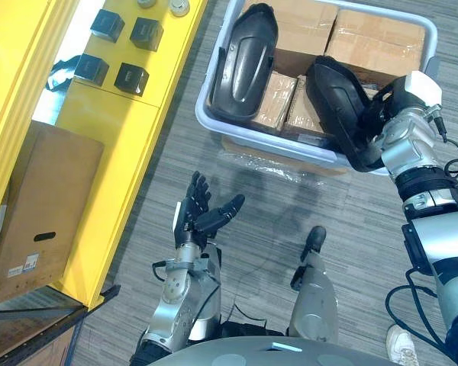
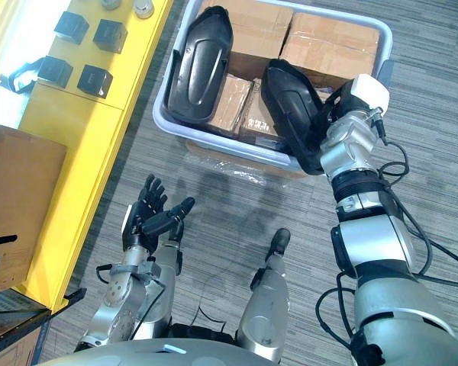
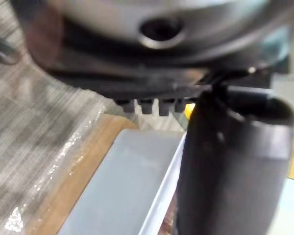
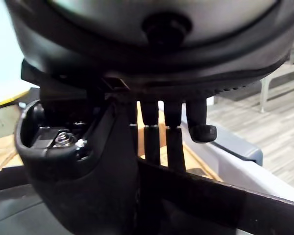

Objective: Walk over and take three plastic housings, then place them on the shelf

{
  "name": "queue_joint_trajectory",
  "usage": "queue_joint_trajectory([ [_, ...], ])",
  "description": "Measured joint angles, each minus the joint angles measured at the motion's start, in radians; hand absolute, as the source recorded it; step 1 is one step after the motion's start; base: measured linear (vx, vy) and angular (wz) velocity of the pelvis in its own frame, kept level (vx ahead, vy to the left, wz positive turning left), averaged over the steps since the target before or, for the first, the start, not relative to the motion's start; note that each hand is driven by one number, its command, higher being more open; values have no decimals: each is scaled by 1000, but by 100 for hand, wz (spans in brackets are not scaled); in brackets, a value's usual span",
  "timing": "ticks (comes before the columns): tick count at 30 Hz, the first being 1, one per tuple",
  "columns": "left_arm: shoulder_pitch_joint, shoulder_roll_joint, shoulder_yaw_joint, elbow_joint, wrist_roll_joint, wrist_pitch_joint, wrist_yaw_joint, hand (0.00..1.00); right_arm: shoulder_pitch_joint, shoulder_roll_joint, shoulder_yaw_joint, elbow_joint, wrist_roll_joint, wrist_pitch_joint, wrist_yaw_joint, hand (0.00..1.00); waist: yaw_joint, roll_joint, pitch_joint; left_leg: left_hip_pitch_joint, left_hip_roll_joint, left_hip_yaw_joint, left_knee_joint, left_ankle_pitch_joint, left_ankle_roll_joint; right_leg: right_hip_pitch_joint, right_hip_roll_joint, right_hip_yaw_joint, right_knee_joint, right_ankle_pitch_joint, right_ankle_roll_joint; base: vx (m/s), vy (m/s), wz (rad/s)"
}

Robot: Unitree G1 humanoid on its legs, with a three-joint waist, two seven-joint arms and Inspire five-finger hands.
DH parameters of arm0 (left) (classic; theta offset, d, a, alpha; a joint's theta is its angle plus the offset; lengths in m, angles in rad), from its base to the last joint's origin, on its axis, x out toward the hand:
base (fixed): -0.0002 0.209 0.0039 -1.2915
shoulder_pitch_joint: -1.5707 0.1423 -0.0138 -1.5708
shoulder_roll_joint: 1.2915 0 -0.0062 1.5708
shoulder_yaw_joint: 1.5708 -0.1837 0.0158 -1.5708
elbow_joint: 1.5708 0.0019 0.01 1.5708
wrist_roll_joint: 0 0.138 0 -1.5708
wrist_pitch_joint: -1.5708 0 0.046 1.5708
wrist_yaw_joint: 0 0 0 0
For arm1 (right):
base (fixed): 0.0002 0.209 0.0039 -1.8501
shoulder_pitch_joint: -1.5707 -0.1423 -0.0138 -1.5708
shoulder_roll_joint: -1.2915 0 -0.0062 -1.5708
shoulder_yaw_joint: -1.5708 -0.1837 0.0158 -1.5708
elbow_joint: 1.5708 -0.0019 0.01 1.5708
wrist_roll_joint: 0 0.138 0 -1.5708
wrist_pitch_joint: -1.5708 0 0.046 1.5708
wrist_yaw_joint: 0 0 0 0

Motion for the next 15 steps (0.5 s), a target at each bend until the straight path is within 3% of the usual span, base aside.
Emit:
queue_joint_trajectory([
  [7,-43,3,12,-154,-43,-2,-56,100,0,0,-47,-2,29,-129,-127,0,-32,9,-2,52,0,12,-36,13,0,28,-1,8,-2,0,0,5,3,-3],
  [11,-127,18,46,-212,-65,7,-65,100,-1,-4,-79,-22,30,-241,-237,0,-54,32,-2,89,0,13,-57,20,-1,61,-2,5,-12,0,0,0,0,0],
  [15,-185,29,77,-245,-65,54,-38,100,53,-2,-109,-167,28,-269,-264,0,-61,34,-3,123,2,23,-73,20,-2,91,1,7,-30,0,0,21,9,-5],
])
